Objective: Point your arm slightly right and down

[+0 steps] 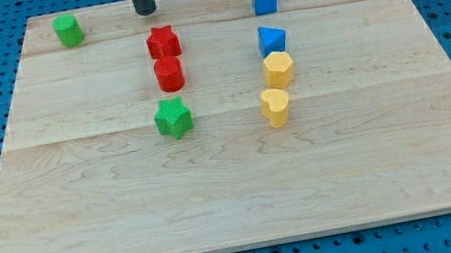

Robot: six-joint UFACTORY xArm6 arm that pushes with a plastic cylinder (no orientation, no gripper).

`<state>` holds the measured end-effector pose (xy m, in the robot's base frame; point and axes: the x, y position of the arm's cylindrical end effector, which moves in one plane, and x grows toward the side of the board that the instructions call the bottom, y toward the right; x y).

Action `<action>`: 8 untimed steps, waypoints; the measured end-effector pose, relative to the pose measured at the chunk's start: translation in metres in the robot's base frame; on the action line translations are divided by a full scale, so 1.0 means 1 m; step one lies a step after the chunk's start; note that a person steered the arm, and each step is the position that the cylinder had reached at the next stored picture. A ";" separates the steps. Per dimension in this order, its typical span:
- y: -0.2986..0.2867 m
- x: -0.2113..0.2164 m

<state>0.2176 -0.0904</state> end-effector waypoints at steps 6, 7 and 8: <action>0.074 0.017; 0.064 0.013; 0.067 0.013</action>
<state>0.2303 -0.0239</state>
